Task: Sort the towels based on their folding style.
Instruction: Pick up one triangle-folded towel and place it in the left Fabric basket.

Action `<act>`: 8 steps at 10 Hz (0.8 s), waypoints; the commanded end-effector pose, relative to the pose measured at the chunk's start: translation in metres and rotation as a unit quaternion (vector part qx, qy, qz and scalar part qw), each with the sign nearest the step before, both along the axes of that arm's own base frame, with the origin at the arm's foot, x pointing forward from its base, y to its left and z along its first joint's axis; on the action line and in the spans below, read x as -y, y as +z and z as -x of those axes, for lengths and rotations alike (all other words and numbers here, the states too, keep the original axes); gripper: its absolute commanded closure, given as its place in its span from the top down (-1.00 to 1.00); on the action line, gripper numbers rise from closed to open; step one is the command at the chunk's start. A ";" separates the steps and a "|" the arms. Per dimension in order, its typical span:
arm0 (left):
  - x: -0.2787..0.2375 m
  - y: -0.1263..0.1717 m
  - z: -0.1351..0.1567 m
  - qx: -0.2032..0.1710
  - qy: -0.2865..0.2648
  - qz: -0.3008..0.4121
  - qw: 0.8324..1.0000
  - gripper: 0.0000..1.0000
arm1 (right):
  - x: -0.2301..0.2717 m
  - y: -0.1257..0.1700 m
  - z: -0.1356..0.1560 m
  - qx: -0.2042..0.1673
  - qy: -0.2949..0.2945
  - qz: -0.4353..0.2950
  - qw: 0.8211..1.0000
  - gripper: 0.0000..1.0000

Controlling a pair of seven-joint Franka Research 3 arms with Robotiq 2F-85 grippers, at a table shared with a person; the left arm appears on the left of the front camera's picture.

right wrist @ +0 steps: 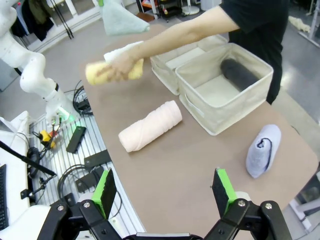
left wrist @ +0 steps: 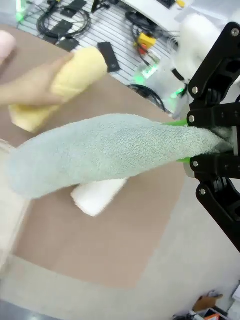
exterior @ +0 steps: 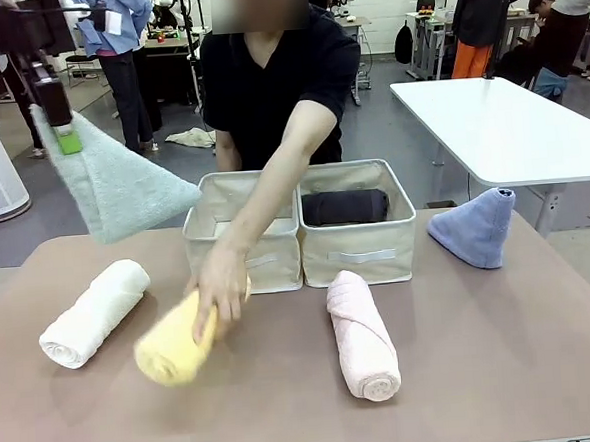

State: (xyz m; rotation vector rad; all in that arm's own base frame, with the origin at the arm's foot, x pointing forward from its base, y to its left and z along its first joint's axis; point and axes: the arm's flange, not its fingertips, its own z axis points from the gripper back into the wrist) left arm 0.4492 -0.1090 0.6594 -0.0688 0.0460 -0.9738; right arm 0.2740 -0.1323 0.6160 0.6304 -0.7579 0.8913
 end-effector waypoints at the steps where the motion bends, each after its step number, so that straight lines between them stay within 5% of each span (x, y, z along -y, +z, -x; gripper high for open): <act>1: -0.088 -0.015 0.057 0.009 -0.020 -0.081 0.996 -0.66 | -0.001 -0.001 -0.001 0.004 0.004 -0.005 1.000 1.00; 4: -0.166 -0.025 0.113 0.056 0.063 -0.028 0.996 -0.66 | -0.001 -0.001 -0.001 0.004 0.004 -0.005 1.000 1.00; 8: -0.155 -0.026 0.106 0.060 0.068 -0.030 0.995 -0.66 | -0.001 -0.001 -0.001 0.004 0.004 -0.005 1.000 1.00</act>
